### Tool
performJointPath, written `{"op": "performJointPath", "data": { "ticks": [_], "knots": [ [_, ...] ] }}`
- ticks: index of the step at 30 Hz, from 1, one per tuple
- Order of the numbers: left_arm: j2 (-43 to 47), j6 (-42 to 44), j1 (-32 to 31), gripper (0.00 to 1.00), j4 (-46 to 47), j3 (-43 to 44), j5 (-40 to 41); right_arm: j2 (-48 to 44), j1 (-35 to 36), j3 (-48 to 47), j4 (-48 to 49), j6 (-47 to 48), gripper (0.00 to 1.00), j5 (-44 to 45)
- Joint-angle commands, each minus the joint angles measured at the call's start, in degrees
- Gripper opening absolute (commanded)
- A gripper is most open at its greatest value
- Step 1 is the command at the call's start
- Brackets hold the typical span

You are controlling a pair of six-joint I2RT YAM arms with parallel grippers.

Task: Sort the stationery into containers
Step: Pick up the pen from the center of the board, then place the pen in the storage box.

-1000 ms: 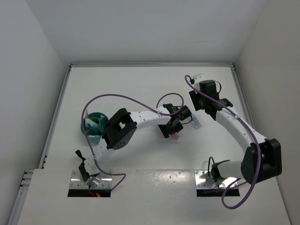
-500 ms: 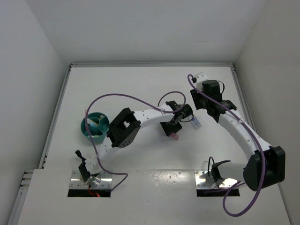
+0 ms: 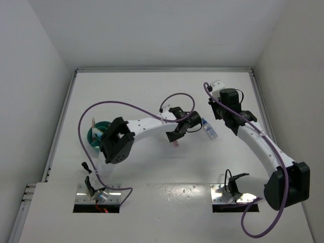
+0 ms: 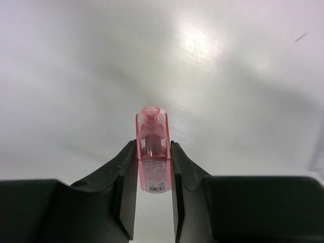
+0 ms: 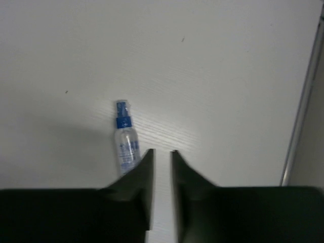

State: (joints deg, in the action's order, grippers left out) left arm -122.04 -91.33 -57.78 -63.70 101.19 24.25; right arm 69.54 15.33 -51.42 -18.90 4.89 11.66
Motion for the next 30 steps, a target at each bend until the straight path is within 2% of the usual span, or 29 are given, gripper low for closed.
{"op": "performJointPath", "data": {
  "ticks": [1, 2, 3, 4, 6, 7, 8, 11, 13, 14, 15, 18, 23, 26, 30],
  "knots": [
    [15.1, -2.8, -2.8, 0.00, -11.0, -0.6, 22.4, -1.7, -0.2, 0.5, 0.6, 0.3, 0.06, -4.0],
    [18.9, -2.8, -4.5, 0.00, -11.0, -4.3, 26.2, -1.7, -0.2, 0.5, -0.3, 1.1, 0.00, -5.4],
    [23.3, -5.7, -5.1, 0.00, -11.0, -9.0, 29.2, -1.7, -0.2, 0.5, -1.7, 2.0, 0.00, -8.4],
    [32.9, -13.6, -5.2, 0.00, -11.0, -19.7, 32.1, -1.7, -0.2, 0.5, -1.8, 2.6, 0.00, -9.5],
    [40.8, -18.1, -3.8, 0.00, -11.0, -27.8, 32.8, -2.2, -0.2, 0.5, -1.8, 2.6, 0.00, -11.1],
    [43.8, -18.7, -2.5, 0.00, -11.0, -30.9, 32.8, -2.2, -0.2, 0.5, -1.8, 3.2, 0.08, -12.2],
    [48.9, -18.7, -1.5, 0.00, -11.0, -36.0, 33.7, -2.2, -0.2, 0.5, -1.8, 3.2, 0.09, -12.2],
    [55.0, -14.3, -0.1, 0.00, -11.0, -41.0, 37.9, -1.7, -0.2, 0.5, -1.8, 3.2, 0.13, -12.8],
    [60.2, -11.3, -0.1, 0.00, -11.0, -42.2, 44.5, -0.8, -0.2, 0.5, -2.3, 3.7, 0.14, -13.3],
    [61.7, -5.6, -0.1, 0.00, -9.0, -42.8, 46.6, -0.1, -0.2, 0.5, -2.3, 3.7, 0.14, -13.3],
    [64.2, -2.7, -0.8, 0.00, -7.9, -44.0, 50.7, -0.1, -0.2, 0.5, -2.8, 3.7, 0.14, -13.9],
    [67.0, 3.7, -0.8, 0.00, -5.9, -45.3, 55.8, 0.5, -0.2, 0.5, -2.8, 3.7, 0.14, -14.4],
    [70.7, 10.1, -0.8, 0.00, -3.8, -48.6, 58.0, 1.0, -0.2, 0.5, -2.8, 3.7, 0.14, -14.4],
    [73.0, 21.0, -1.5, 0.00, 5.7, -53.1, 57.0, 1.6, -0.2, 0.0, -2.8, 3.7, 0.14, -14.9],
    [73.6, 20.9, -1.5, 0.00, 8.2, -57.8, 57.0, 1.6, -0.2, 0.0, -2.8, 3.7, 0.15, -14.9]
  ]
}}
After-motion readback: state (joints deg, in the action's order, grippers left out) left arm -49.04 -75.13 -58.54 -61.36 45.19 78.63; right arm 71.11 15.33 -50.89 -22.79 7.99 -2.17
